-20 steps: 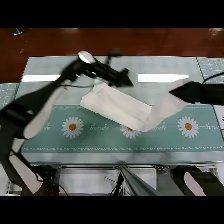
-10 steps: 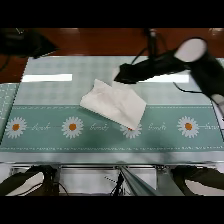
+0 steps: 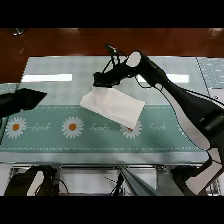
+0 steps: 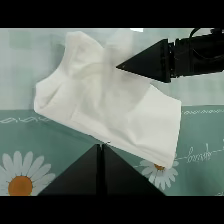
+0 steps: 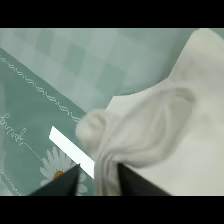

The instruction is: Fold the shirts.

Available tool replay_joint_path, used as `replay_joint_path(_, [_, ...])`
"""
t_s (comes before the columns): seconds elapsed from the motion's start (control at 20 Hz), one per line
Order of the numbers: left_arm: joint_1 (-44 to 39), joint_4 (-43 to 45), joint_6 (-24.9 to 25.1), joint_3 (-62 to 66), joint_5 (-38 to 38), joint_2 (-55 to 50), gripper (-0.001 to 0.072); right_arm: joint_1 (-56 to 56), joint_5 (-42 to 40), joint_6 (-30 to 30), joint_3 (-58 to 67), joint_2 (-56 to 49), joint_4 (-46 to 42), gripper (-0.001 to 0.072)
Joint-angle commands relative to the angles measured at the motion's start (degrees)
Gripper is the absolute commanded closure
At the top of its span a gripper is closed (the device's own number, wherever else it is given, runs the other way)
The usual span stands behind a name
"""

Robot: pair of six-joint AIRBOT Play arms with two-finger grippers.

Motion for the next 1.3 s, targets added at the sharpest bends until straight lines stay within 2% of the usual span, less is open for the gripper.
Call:
replay_joint_path(0.0, [0.22, -2.23, -0.74, -7.87, 5.11, 1.84, 0.0689, -0.68, 3.69, -0.92, 1.18, -1.38, 1.20, 0.0087])
replay_joint_path(0.15, [0.22, -2.23, -0.11, -9.77, 7.52, 0.57, 0.0688, -7.28, 17.31, -0.63, 1.18, 4.48, -4.00, 0.0088])
replay_joint_path(0.25, [0.20, -2.23, -0.11, -9.97, 7.48, 0.13, 0.0688, -13.07, 27.71, 0.02, 0.83, 11.56, -15.06, 0.0088])
replay_joint_path(0.3, [0.22, -2.23, -0.09, -10.03, 7.50, 0.15, 0.0688, -15.52, 30.40, 0.76, -1.14, 16.06, -22.40, 0.0088])
replay_joint_path(0.4, [0.20, -2.23, 0.31, -10.03, 7.48, 0.15, 0.0688, -20.52, 27.19, 4.17, -12.96, 28.13, -33.77, 0.0088])
replay_joint_path(0.5, [0.20, -2.23, 0.79, -10.03, 7.48, 0.15, 0.0688, -25.86, 15.47, 11.19, -33.03, 41.86, -34.97, 0.0088])
replay_joint_path(0.55, [0.20, -2.23, 1.29, -10.03, 7.50, 0.15, 0.0688, -27.50, 9.25, 14.86, -43.04, 47.52, -32.72, 0.0088])
replay_joint_path(0.65, [0.20, -2.23, 1.36, -10.03, 7.50, 0.15, 0.0688, -28.52, -2.86, 17.77, -60.94, 55.36, -23.45, 0.0093])
replay_joint_path(0.75, [0.13, -2.25, 1.33, -10.03, 7.50, 0.15, 0.0688, -28.50, -10.21, 15.50, -71.17, 55.69, -10.38, 0.0093])
replay_joint_path(0.8, [-0.02, -2.25, 1.33, -10.03, 7.50, 0.13, 0.0688, -28.44, -12.07, 11.63, -73.22, 53.92, -4.33, 0.0093])
replay_joint_path(0.95, [-1.11, -2.25, 1.36, -10.03, 7.48, 0.15, 0.0688, -28.46, -12.57, -1.86, -72.30, 44.26, 10.08, 0.0093])
replay_joint_path(1.1, [-2.56, -2.25, 1.33, -10.03, 7.48, 0.15, 0.0688, -28.15, -8.70, -11.98, -67.82, 32.94, 19.74, 0.0093])
replay_joint_path(1.25, [-3.78, -2.25, 1.33, -10.03, 7.48, 0.15, 0.0688, -24.55, -6.27, -13.70, -61.92, 24.65, 20.33, 0.0093])
